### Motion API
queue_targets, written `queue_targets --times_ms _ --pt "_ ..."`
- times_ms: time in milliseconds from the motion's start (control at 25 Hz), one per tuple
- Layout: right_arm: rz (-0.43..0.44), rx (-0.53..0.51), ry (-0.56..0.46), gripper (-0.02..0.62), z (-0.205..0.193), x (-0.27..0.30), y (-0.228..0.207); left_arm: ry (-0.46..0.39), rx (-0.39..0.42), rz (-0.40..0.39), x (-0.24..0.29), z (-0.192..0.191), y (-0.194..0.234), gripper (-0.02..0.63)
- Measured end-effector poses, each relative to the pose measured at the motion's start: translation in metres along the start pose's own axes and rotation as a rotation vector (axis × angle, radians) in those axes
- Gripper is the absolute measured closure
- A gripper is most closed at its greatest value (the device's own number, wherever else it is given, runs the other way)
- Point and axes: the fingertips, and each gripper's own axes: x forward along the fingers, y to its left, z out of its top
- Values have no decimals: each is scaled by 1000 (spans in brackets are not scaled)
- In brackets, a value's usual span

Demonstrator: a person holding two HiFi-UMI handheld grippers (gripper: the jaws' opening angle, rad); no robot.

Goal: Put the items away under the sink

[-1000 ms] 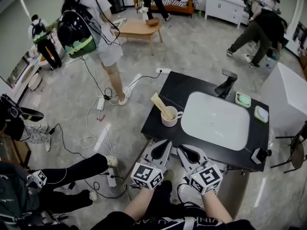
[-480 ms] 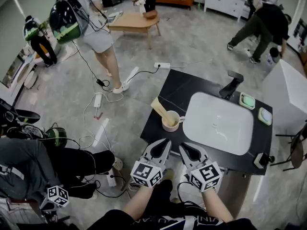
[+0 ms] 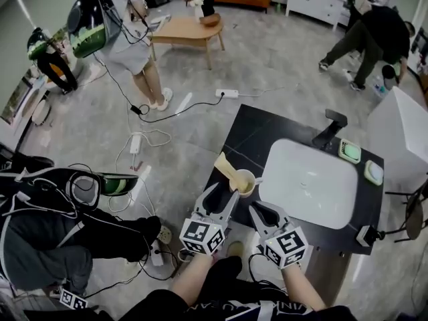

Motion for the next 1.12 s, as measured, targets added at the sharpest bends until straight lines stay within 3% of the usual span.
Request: queue_targets --times_ms 320,440,560,1120 --pt "-12 13 12 551 1 11 -11 2 13 18 30 12 22 419" --pt "-20 17 19 551 0 12 -14 -8 31 27 34 16 25 515" --pt "-28 21 23 551 1 11 -15 -7 30 19 35 19 25 557" --pt "-68 -13 3 551 12 -4 -13 -63 89 -68 30 40 -4 589"
